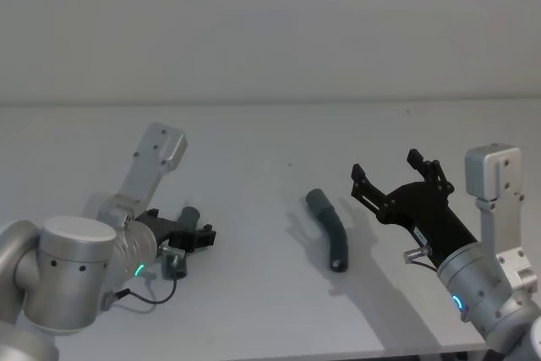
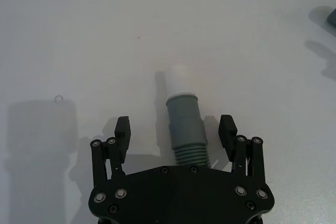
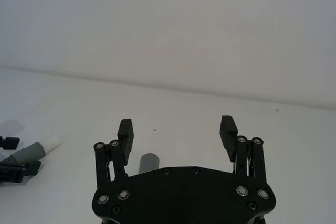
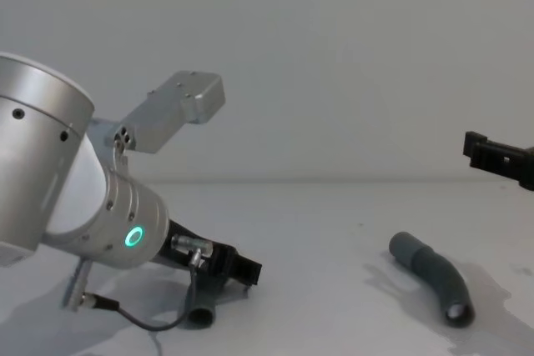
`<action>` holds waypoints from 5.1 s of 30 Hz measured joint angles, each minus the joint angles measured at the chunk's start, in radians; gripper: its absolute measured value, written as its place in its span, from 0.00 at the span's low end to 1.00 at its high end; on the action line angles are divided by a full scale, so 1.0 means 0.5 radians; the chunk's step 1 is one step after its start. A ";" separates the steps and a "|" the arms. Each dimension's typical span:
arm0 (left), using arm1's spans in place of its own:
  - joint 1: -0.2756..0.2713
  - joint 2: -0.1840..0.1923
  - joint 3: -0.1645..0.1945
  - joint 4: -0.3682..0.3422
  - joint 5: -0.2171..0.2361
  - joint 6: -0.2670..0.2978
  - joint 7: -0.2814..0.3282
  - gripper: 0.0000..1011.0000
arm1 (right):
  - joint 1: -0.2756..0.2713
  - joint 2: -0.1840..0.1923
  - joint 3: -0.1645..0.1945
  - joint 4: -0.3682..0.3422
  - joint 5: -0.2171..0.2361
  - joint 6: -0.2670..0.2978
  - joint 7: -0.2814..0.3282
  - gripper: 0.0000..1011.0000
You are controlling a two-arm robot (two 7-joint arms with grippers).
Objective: Use both hands to pick up one end of the pipe from the table, align the ends, and insert them.
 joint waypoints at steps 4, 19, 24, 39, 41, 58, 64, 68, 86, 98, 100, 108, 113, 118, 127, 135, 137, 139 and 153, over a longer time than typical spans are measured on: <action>0.004 -0.010 -0.005 0.000 0.006 0.011 0.008 0.99 | 0.000 0.000 0.000 0.000 0.000 0.000 0.000 0.99; 0.012 -0.031 -0.014 -0.002 0.015 0.030 0.019 0.78 | 0.000 0.000 0.000 0.000 0.000 0.000 0.000 0.99; 0.012 -0.032 -0.015 -0.003 0.017 0.033 0.022 0.75 | 0.000 0.000 0.000 0.000 0.000 0.000 0.000 0.99; 0.015 -0.035 -0.018 -0.003 0.020 0.038 0.025 0.65 | 0.000 0.000 0.000 0.000 0.000 0.000 0.000 0.99; 0.015 -0.035 -0.018 -0.003 0.020 0.038 0.025 0.64 | 0.000 0.000 0.000 0.000 0.000 0.000 0.000 0.99; 0.015 -0.035 -0.018 -0.003 0.021 0.039 0.027 0.53 | 0.000 0.000 0.000 0.000 -0.001 0.000 0.000 0.99; 0.015 -0.035 -0.018 -0.003 0.021 0.040 0.027 0.49 | 0.023 0.002 -0.010 0.000 -0.012 0.015 0.013 0.99; 0.015 -0.035 -0.018 -0.002 0.021 0.041 0.027 0.46 | 0.068 0.013 -0.033 -0.018 -0.029 0.078 0.042 0.99; 0.015 -0.035 -0.018 -0.003 0.021 0.041 0.027 0.35 | 0.158 -0.008 -0.078 -0.223 -0.012 0.716 0.027 0.99; 0.015 -0.035 -0.018 -0.003 0.021 0.041 0.027 0.34 | 0.154 -0.037 -0.088 -0.349 -0.009 1.194 -0.077 0.99; 0.015 -0.035 -0.018 -0.002 0.021 0.041 0.027 0.34 | 0.154 -0.037 -0.091 -0.357 -0.013 1.236 -0.085 0.99; 0.015 -0.035 -0.018 -0.002 0.021 0.041 0.027 0.34 | 0.170 -0.015 -0.116 -0.361 -0.036 1.394 -0.086 0.99; 0.015 -0.035 -0.018 -0.002 0.021 0.041 0.027 0.34 | 0.196 -0.003 -0.132 -0.333 -0.040 1.420 -0.057 0.99; 0.015 -0.035 -0.018 -0.002 0.021 0.041 0.027 0.34 | 0.234 -0.012 -0.140 -0.290 -0.043 1.431 -0.036 0.99; 0.015 -0.035 -0.018 -0.003 0.021 0.041 0.027 0.34 | 0.333 -0.071 -0.136 -0.176 -0.042 1.448 -0.023 0.99; 0.015 -0.035 -0.018 -0.003 0.021 0.041 0.027 0.34 | 0.401 -0.069 -0.150 -0.109 -0.029 1.507 0.047 0.99; 0.015 -0.035 -0.018 -0.003 0.021 0.041 0.027 0.34 | 0.411 -0.064 -0.155 -0.097 -0.027 1.520 0.060 0.99; 0.015 -0.035 -0.018 -0.003 0.021 0.041 0.027 0.34 | 0.422 -0.056 -0.162 -0.084 -0.025 1.540 0.081 0.99; 0.015 -0.035 -0.018 -0.003 0.021 0.041 0.027 0.34 | 0.465 -0.030 -0.189 -0.006 -0.026 1.606 0.157 0.99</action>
